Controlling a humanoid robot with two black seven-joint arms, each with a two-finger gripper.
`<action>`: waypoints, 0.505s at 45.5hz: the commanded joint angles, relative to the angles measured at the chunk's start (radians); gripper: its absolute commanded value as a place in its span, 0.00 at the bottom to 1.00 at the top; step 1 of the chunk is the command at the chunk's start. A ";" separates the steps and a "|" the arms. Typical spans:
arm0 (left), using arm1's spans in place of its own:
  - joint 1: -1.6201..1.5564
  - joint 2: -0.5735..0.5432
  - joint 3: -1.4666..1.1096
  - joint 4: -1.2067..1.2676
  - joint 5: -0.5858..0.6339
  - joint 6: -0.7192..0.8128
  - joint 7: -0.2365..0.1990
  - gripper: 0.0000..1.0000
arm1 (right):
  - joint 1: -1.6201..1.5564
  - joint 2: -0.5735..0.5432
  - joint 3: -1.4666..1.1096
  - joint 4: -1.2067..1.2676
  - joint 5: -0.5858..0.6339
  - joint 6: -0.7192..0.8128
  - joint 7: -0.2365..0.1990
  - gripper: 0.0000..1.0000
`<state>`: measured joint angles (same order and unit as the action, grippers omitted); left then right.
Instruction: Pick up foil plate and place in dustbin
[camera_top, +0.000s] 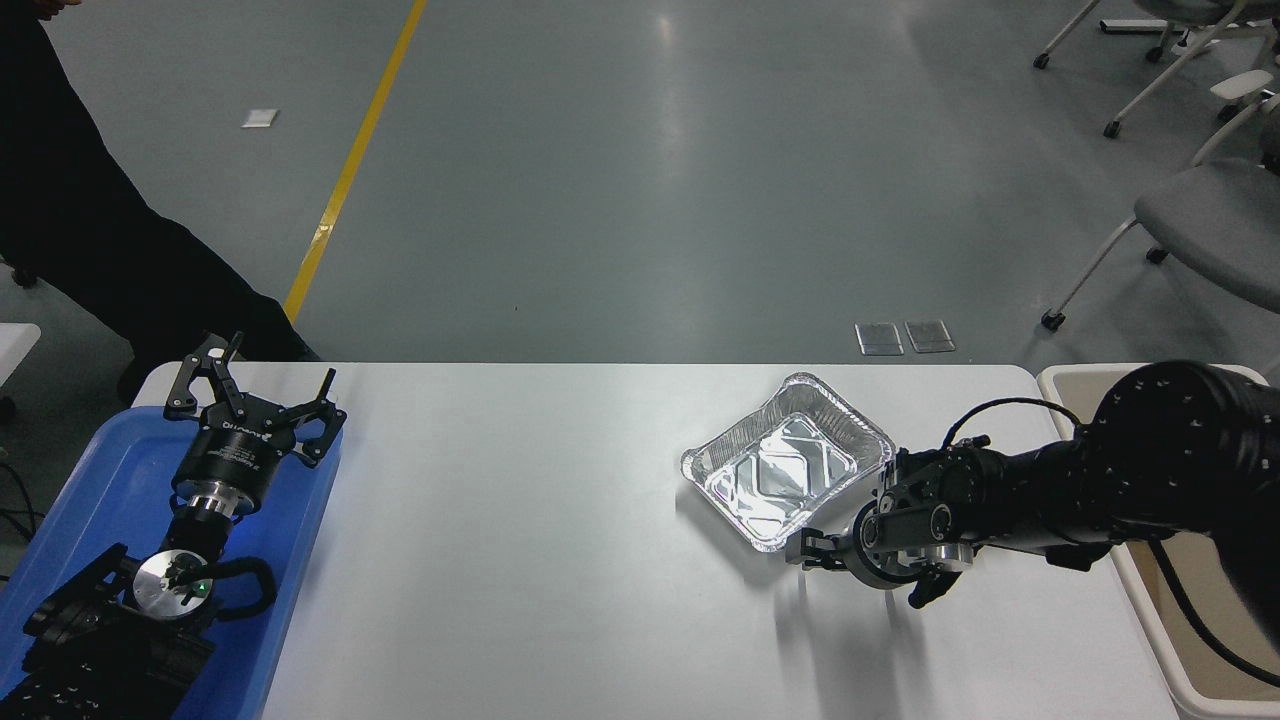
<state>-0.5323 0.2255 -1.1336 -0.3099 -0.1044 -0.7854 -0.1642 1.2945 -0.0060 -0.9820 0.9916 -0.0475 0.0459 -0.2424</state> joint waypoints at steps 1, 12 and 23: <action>0.002 0.000 0.000 0.000 0.000 0.000 0.000 0.99 | 0.002 0.000 -0.001 -0.001 0.000 0.000 0.000 1.00; 0.002 0.000 0.000 0.000 0.000 0.000 0.000 0.99 | 0.006 0.000 -0.003 0.001 0.002 0.000 0.000 1.00; 0.002 0.000 0.000 0.000 0.000 0.000 0.000 0.99 | 0.008 -0.002 -0.004 0.001 0.002 0.000 0.000 1.00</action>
<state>-0.5310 0.2255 -1.1342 -0.3099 -0.1043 -0.7854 -0.1642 1.3005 -0.0060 -0.9852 0.9923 -0.0467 0.0460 -0.2423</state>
